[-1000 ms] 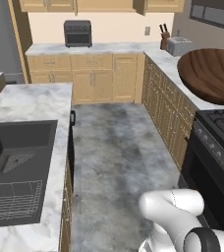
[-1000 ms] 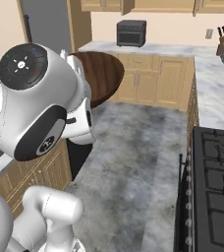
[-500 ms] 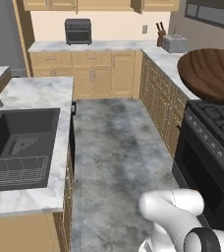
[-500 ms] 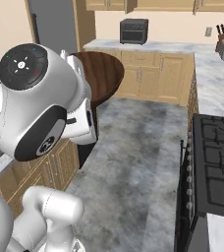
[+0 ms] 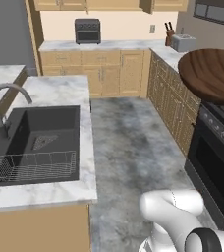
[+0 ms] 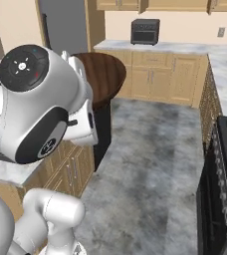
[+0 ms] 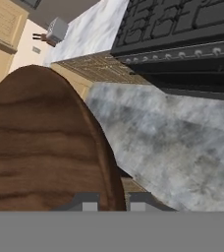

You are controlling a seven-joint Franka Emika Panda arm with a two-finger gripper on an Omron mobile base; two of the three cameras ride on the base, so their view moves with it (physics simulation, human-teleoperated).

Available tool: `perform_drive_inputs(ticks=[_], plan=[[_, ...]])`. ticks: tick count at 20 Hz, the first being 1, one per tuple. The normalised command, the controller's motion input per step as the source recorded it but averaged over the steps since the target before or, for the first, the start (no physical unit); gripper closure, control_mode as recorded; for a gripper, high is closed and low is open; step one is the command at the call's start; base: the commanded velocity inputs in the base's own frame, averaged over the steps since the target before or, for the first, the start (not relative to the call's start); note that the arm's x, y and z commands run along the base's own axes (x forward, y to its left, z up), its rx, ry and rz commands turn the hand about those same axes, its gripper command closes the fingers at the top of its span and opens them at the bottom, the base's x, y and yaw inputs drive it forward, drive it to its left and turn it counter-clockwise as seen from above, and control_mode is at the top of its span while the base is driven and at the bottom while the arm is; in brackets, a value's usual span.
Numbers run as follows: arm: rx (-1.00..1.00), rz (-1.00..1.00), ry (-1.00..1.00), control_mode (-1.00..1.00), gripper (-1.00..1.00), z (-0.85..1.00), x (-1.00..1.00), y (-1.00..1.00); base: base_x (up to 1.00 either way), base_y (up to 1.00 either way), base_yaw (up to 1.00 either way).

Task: Move the bowls from the cabinet to the plates on the dining table.

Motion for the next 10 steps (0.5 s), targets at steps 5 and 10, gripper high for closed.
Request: perform_drive_inputs(ticks=[5,10], plan=[[0.00,0.00,0.00,1.00,1.00,0.00,0.00,0.00,-0.10,0.62,0.00],[0.00,0.00,0.00,1.00,1.00,0.00,0.00,0.00,-0.09,0.62,0.00]])
